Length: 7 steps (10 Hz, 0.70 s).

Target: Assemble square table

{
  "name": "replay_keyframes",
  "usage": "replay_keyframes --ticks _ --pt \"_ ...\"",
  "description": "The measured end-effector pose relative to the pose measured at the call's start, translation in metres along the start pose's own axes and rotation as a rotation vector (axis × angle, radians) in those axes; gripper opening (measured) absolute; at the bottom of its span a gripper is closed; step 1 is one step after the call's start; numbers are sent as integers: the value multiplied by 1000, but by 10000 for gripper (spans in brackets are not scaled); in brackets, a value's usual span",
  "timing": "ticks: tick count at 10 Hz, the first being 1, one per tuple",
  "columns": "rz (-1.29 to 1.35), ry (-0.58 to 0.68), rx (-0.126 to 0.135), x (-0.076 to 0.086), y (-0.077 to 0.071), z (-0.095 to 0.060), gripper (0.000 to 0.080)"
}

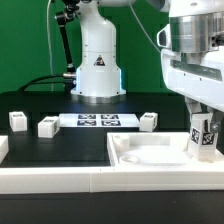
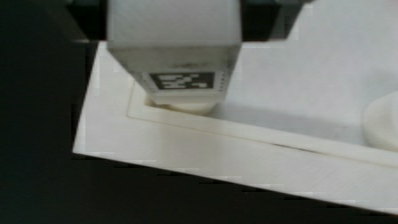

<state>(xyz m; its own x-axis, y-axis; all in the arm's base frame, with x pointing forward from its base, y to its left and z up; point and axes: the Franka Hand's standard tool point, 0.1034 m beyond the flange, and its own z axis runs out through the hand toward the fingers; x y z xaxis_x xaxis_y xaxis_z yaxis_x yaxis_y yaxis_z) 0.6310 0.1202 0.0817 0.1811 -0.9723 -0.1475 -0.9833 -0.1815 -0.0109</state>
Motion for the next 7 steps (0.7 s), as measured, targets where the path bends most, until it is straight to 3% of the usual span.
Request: replay_keyframes --ticks 3,5,7 --pt "-25 -3 1 -1 0 0 290" --pt "-59 -4 1 -2 0 1 597" --pt "-217 -3 3 -2 -1 1 633"
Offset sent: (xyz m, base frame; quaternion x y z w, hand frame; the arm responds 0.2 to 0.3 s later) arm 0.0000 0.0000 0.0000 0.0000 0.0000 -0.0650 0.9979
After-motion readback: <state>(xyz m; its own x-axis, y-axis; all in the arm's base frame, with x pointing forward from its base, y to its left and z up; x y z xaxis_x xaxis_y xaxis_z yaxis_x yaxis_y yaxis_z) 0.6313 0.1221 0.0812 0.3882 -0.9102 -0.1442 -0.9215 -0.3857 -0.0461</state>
